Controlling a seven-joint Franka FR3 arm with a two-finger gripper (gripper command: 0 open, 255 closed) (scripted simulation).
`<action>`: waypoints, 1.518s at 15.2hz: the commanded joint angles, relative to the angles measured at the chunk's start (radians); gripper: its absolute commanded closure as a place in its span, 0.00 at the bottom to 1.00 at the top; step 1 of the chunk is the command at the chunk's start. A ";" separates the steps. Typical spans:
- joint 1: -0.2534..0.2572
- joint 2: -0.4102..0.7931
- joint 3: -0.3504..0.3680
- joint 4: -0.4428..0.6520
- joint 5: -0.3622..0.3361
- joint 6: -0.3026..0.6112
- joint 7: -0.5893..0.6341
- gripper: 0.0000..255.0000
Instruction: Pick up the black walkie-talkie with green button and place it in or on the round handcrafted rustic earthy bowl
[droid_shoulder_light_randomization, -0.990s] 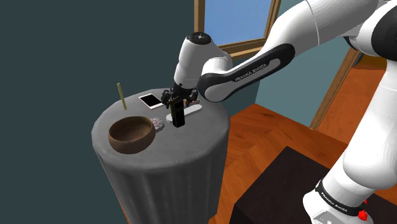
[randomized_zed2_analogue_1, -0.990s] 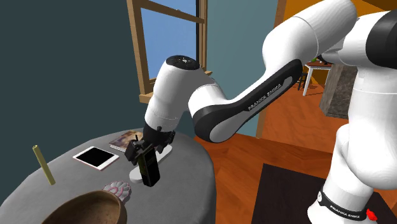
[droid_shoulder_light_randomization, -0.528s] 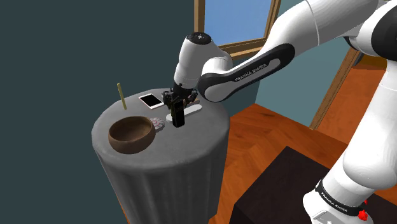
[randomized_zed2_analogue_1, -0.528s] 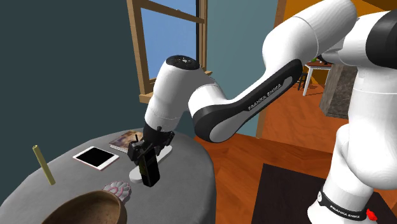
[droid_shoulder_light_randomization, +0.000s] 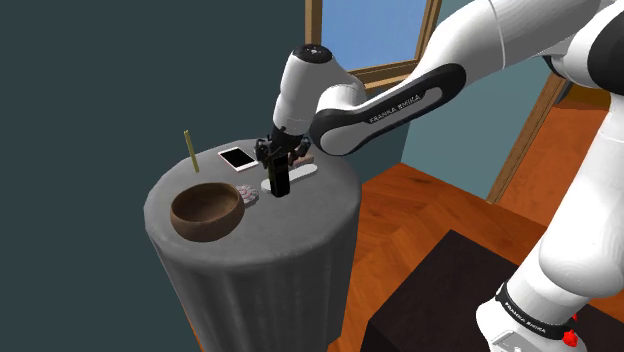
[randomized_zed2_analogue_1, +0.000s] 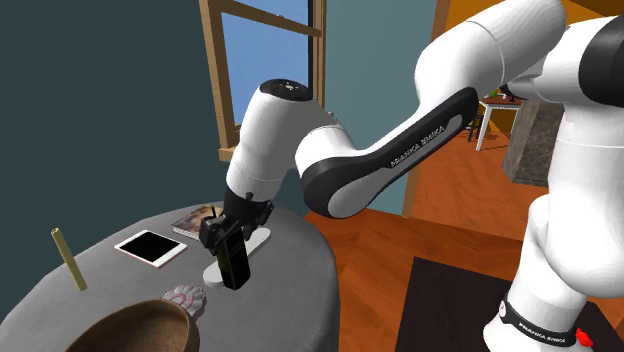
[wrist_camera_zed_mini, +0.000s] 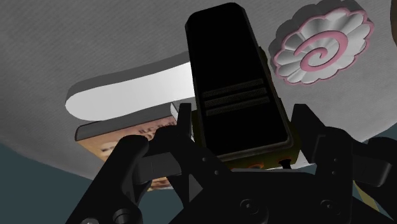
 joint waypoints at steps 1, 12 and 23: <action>-0.003 -0.014 0.004 0.010 0.020 -0.019 -0.017 1.00; -0.009 -0.063 0.016 0.101 0.103 -0.142 -0.096 1.00; -0.008 -0.084 0.021 0.224 0.149 -0.277 -0.150 1.00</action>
